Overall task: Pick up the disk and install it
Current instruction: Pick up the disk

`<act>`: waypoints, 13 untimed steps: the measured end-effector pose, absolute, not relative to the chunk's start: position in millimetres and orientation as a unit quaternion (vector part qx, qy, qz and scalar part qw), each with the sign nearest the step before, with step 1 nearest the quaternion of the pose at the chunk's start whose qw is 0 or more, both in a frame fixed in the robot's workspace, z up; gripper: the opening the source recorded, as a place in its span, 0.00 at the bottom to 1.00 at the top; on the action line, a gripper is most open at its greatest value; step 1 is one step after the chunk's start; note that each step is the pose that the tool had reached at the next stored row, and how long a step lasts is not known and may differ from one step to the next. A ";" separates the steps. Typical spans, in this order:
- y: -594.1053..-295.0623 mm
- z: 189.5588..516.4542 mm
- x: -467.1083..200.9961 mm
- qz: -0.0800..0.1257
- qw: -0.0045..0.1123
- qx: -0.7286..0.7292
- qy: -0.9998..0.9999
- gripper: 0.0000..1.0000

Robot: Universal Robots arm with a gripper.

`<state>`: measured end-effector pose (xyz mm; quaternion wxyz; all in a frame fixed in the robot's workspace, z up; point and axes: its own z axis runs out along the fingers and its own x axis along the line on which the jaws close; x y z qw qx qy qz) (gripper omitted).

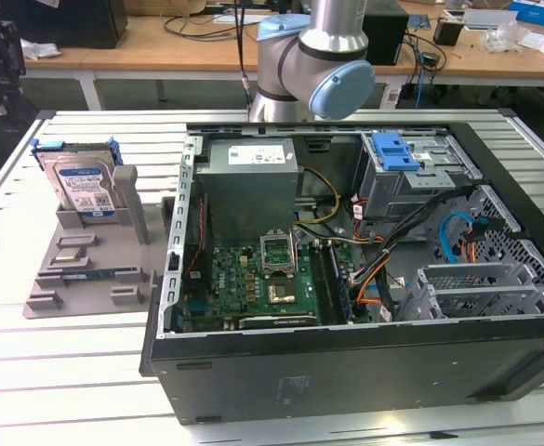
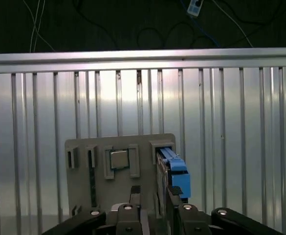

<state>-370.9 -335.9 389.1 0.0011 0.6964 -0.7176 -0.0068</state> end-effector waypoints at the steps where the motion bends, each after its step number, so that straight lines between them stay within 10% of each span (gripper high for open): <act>1: -335.9 389.0 -370.9 -0.007 0.001 0.696 -0.718 0.42; 13: -322.1 387.9 -353.8 -0.007 0.001 0.697 -0.717 0.48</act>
